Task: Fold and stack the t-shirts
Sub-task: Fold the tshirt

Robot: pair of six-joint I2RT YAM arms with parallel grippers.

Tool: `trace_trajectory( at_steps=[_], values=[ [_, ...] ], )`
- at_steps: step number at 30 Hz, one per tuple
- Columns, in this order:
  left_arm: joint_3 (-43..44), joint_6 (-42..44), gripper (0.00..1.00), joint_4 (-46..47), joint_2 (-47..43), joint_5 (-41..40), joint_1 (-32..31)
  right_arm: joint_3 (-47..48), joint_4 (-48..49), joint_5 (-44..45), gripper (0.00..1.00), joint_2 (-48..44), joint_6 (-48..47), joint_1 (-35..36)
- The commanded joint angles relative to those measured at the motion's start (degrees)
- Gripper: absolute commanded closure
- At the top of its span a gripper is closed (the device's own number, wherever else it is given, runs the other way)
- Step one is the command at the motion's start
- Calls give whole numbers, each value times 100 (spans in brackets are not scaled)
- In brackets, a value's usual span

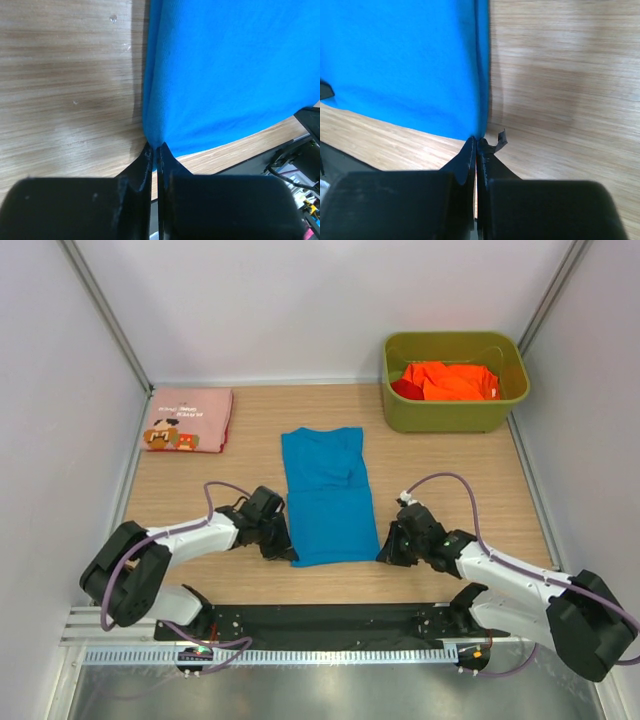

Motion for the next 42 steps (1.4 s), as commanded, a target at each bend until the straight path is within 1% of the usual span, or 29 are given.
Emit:
trace_trajectory(
  at_steps=[1,4,6,9,10,14,19,27,29,31,33,37,38,42],
  values=[
    [-151,10,100,-511,-197,-477,-159,-36,-14,89,99,-273,6,133],
    [42,-114,100,-800,-567,-643,-352,103,-267,255,99,-483,41,309],
    [218,-132,100,-1185,-759,-853,-457,201,-600,422,99,-624,59,344],
    [289,-211,100,-1486,-1040,-925,-493,394,-997,510,99,-1010,59,388],
    [289,-237,100,-1522,-1111,-916,-493,516,-1111,684,99,-1081,59,380],
    [394,-299,100,-1618,-1375,-960,-493,841,-1490,783,99,-1406,15,397],
    [807,-159,100,-1794,-1201,-1039,-493,1193,-1604,897,99,-1355,-90,406],
    [1799,53,100,-2312,-972,-1224,-370,1747,-1631,1292,99,-1082,-283,397],
    [1976,149,100,-2366,-902,-1215,-257,2037,-1622,1371,99,-872,-424,397],
    [2327,254,100,-2523,-726,-1163,-125,2352,-1613,1521,99,-600,-512,397],
    [2590,413,100,-2638,-525,-1110,130,2599,-1569,1678,99,-345,-661,388],
    [3266,685,100,-2779,-173,-900,648,3564,-1640,2074,99,367,-1083,327],
    [3382,755,100,-2787,-93,-829,867,3706,-1622,2092,99,629,-1231,222],
    [4137,1062,100,-2726,486,-495,1264,4313,-1394,1768,99,1281,-1496,-182]
  ],
)
